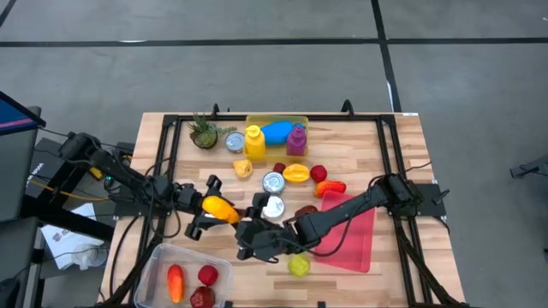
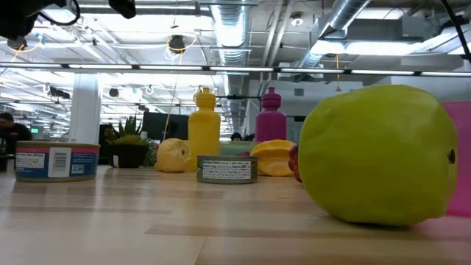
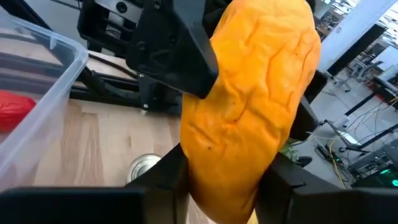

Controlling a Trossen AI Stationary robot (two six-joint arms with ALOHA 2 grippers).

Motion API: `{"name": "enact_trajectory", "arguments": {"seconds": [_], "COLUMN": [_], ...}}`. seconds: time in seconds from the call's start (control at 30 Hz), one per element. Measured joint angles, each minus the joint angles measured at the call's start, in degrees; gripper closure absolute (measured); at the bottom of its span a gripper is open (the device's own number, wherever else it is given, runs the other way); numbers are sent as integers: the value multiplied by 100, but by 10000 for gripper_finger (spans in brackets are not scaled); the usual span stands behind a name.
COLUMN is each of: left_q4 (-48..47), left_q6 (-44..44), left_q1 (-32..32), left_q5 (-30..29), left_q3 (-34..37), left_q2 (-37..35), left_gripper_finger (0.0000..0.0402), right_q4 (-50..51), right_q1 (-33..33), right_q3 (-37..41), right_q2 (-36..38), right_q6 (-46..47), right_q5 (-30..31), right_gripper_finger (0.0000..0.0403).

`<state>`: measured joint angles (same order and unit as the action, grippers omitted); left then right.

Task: Pick & Place Food Item
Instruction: Put the left yellow mango into the white bin, then put the green apple into the white bin

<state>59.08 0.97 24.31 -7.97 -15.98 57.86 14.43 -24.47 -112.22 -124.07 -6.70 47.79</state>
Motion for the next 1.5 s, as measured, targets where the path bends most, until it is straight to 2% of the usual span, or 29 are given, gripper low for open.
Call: {"name": "enact_trajectory", "arguments": {"seconds": [0.13, 0.2, 0.33, 0.43, 0.6, 0.8, 1.0, 1.13, 1.2, 1.37, 1.43, 1.5], "left_q4": [-739, -1313, -2322, -2826, -3469, -3756, -3693, -3657, -3597, -3489, -3493, -3426], "left_q6": [-42, -165, -303, -302, -278, -22, -17, -17, -60, -417, -439, -430], "left_q1": [116, 234, 556, 910, 1463, 1905, 1948, 1948, 1945, 1939, 1939, 1937], "left_q5": [25, 247, 316, 559, 1691, 2216, 2722, 2774, 2758, 2130, 1909, 1874], "left_q3": [-9, -4, 4, 2, 1, 1, 1, 1, 1, 1, 1, 1], "left_q2": [-328, -591, -1179, -1585, -1859, -1417, -847, -683, -679, -710, -712, -712], "left_gripper_finger": [195, 195, 195, 195, 195, 195, 195, 195, 172, 31, 18, 32], "right_q4": [402, 681, 1208, 1675, 2331, 2724, 3122, 3311, 3439, 3975, 4205, 4395], "right_q1": [-38, -96, -184, -178, -177, -126, -29, -4, -6, 17, 28, 33], "right_q3": [0, 0, 0, 0, 0, 0, 0, 0, 0, 0, 0, 0], "right_q2": [0, 0, 0, 2, 2, 2, 2, 2, 2, 2, 2, 2], "right_q6": [67, 211, 535, 820, 1166, 1236, 1447, 1630, 1742, 2268, 2448, 2550], "right_q5": [-181, -394, -592, -703, -1165, -1787, -1793, -1797, -1797, -1873, -2018, -2128], "right_gripper_finger": [217, 183, 149, 146, 145, 144, 144, 143, 143, 142, 142, 142]}}
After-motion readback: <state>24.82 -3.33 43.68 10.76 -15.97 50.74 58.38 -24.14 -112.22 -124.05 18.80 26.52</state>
